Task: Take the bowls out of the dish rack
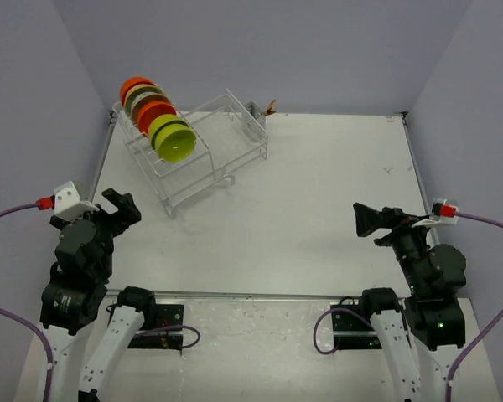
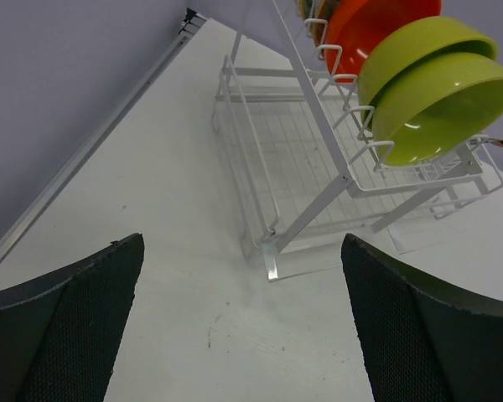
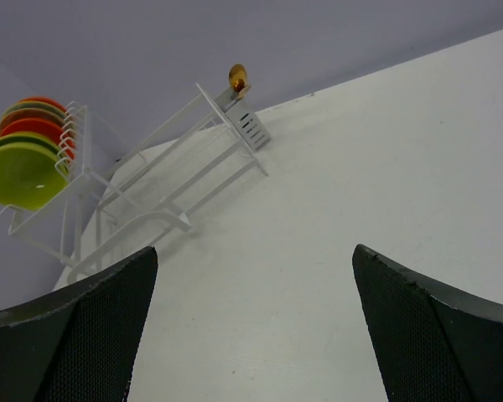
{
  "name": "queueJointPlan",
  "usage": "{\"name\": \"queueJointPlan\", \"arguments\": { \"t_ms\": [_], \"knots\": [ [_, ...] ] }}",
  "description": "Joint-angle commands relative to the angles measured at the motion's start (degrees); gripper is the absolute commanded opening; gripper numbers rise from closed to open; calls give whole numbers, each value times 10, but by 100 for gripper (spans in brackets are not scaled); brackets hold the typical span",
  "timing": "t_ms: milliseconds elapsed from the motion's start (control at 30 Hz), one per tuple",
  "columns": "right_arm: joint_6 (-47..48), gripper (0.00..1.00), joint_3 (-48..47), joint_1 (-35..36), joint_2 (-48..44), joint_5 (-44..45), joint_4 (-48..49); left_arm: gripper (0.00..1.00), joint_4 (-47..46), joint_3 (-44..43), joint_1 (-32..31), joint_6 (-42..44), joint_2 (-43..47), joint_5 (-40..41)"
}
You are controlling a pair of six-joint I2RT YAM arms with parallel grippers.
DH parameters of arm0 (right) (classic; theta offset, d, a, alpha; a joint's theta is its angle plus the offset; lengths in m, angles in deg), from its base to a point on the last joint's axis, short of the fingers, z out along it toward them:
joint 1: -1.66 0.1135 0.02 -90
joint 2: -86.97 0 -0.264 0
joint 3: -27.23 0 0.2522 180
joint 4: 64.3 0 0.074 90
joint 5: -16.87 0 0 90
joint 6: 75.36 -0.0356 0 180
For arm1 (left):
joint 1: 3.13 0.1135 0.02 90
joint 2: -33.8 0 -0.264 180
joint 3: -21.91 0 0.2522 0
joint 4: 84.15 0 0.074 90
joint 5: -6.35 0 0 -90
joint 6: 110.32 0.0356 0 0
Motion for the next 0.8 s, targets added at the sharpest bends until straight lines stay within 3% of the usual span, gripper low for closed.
{"name": "queueJointPlan", "arguments": {
  "t_ms": [0, 133, 300, 400, 500, 533, 567, 600, 667, 767],
  "knots": [
    [-14, 99, 3, 1, -11, 24, 25, 100, -15, 3, -1, -9, 10, 26],
    [-38, 99, 21, 0, -26, 27, 44, 100, -13, 7, -1, -9, 7, 35],
    [-117, 99, 79, 0, -58, -70, 191, 100, -39, 29, -1, -12, 21, 53],
    [-240, 99, 111, 0, -27, -169, 311, 100, -54, 44, -1, -17, 27, 58],
    [-397, 99, 138, 21, 81, -250, 489, 100, -65, 51, 0, -24, 30, 59],
    [-423, 99, 128, 48, 142, -237, 518, 100, -78, 54, 2, -23, 30, 55],
    [-411, 99, 112, 126, 168, -202, 524, 100, -80, 56, 6, -17, 29, 51],
    [-389, 99, 92, 176, 194, -99, 516, 100, -79, 56, 13, -16, 27, 51],
    [-341, 99, 17, 305, 284, -10, 507, 100, -73, 55, 19, -18, 25, 55],
    [-362, 99, -57, 395, 415, 63, 554, 100, -73, 56, 24, -20, 29, 58]
  ]
}}
